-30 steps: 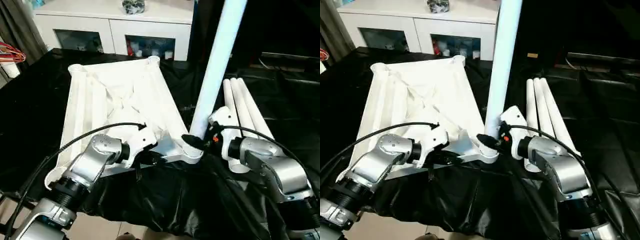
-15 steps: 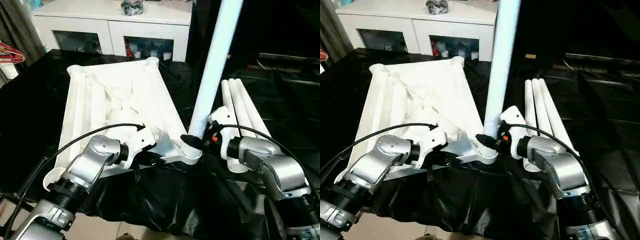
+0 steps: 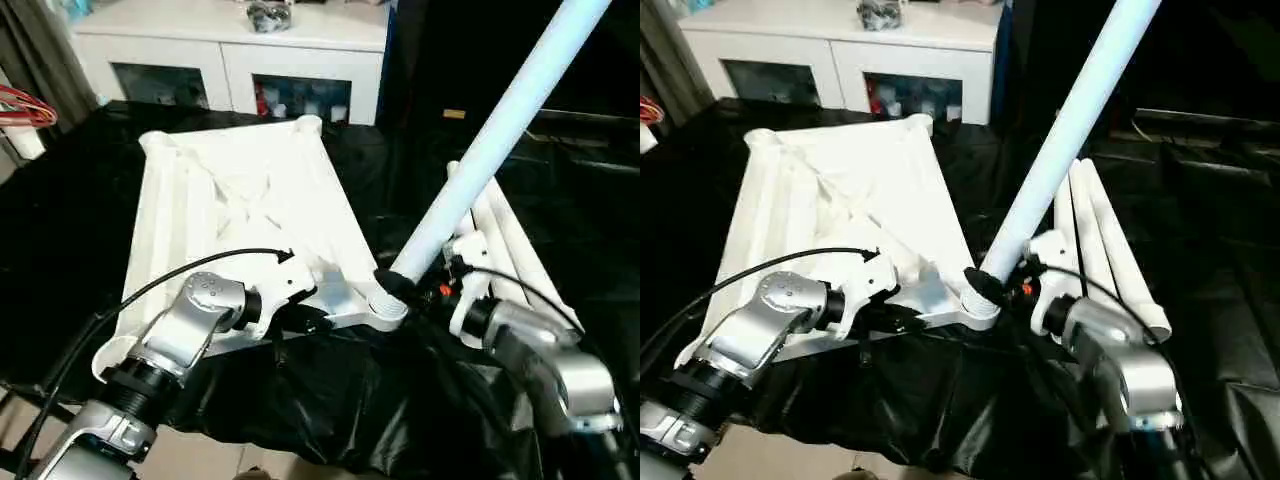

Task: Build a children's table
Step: Insert table leg to table base

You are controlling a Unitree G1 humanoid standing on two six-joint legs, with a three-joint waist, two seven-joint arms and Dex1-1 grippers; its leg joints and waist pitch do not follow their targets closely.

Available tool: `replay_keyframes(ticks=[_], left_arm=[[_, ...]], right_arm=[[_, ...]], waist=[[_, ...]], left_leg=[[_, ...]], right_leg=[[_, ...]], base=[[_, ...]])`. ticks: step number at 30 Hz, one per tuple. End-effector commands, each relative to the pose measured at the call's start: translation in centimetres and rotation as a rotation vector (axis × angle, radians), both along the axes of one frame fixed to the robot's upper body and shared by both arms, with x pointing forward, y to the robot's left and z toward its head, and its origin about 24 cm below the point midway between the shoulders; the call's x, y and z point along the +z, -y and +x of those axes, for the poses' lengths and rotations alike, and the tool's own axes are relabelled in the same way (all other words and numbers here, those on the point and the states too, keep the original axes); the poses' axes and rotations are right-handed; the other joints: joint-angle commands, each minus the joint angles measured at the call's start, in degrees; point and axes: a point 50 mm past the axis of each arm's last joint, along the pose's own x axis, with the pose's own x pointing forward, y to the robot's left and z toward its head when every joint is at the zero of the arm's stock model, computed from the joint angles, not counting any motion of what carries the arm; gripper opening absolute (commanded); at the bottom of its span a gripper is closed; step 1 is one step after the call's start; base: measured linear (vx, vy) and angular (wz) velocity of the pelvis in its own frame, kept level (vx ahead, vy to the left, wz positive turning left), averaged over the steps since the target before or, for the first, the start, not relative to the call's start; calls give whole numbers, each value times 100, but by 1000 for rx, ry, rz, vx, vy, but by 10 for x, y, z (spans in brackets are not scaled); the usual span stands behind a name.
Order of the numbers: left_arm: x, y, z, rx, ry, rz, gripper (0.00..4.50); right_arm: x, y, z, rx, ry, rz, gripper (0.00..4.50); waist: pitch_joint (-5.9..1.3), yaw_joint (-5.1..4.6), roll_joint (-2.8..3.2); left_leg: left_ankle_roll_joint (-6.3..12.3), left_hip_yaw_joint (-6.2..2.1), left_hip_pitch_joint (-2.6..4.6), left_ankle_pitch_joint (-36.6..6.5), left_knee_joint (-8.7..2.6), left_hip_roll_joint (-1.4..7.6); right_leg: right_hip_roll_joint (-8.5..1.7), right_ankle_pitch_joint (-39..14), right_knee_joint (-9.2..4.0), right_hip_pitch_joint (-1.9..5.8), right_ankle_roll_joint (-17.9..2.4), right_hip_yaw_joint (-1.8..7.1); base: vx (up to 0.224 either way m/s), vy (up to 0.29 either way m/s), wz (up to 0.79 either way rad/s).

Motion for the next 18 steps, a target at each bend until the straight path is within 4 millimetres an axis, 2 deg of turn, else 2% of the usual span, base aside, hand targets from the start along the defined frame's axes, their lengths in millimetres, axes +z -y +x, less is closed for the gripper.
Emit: replay_keyframes(ticks=[1,4,5,10,11,13,15,18], left_arm=[[5,1,4,13,5,-47,0],[5,2,5,12,6,-47,0],[6,2,5,6,7,-45,0],[6,2,7,-13,9,-32,0],[6,2,7,-13,9,-32,0],[6,0,7,-16,10,-23,0],[5,-1,7,-19,9,-19,0],[6,-2,8,-25,9,-19,0]], right_arm=[[-19,1,-8,-17,-83,-81,189],[-18,-1,-8,-2,-71,-96,189],[-18,-3,-7,13,-67,-108,189],[-19,-11,-4,121,-67,-172,189],[-19,-12,-4,131,-71,-176,189],[-21,-14,-4,191,-83,-196,189],[-23,-16,-5,236,-93,-205,189],[-25,-15,-3,272,-87,-216,189]], waist=[[-277,25,-30],[-281,19,-28],[-276,16,-3],[-247,0,-19],[-247,2,-39],[-262,3,-55],[-264,4,-42],[-262,10,-69]], left_leg=[[108,-157,40,-851,-436,389],[99,-160,37,-879,-438,385],[82,-160,41,-942,-442,387],[-18,-166,61,-1271,-473,391],[-8,-169,55,-1253,-478,397],[25,-173,47,-1146,-473,401],[73,-167,37,-1021,-457,399],[123,-163,31,-1001,-451,398]], right_leg=[[-480,-612,-444,261,-1214,226],[-483,-622,-445,259,-1199,227],[-485,-679,-456,251,-1199,228],[-496,-1185,-503,239,-1134,241],[-500,-1229,-509,243,-1101,248],[-496,-1093,-488,250,-1116,240],[-496,-860,-469,251,-1175,240],[-513,-879,-467,250,-1219,233]], base=[[0,0,0],[0,0,0],[0,0,0],[0,0,0],[0,0,0],[0,0,0],[0,0,0],[0,0,0]])
